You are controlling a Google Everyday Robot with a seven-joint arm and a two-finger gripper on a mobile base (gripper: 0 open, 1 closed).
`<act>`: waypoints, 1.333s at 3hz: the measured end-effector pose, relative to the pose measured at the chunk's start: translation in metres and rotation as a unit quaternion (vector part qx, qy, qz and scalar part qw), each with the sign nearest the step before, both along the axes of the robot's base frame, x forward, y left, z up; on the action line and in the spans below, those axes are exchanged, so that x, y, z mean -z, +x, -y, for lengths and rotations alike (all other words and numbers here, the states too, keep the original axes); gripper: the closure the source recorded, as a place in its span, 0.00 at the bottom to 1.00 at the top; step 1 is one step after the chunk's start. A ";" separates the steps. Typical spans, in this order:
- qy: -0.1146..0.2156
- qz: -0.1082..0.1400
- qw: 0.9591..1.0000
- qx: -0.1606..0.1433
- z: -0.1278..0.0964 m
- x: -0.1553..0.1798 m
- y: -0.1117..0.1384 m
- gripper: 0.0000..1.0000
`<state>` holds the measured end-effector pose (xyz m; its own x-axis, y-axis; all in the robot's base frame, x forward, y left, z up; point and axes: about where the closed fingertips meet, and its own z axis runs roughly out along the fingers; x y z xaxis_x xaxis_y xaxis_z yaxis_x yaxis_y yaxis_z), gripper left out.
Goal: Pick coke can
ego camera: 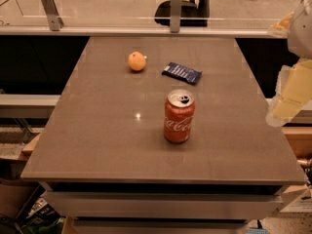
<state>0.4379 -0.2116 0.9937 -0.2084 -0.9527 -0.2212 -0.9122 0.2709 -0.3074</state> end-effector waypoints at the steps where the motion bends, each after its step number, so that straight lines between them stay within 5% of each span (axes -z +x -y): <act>1: 0.000 0.000 1.000 0.000 0.000 0.000 0.000 0.00; 2: 0.009 0.012 1.000 -0.001 -0.002 -0.006 -0.003 0.00; 4: 0.078 0.033 0.996 -0.022 -0.008 -0.010 -0.014 0.00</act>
Offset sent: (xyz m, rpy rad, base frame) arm -0.0058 0.0019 0.0094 0.0425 -0.0394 0.0040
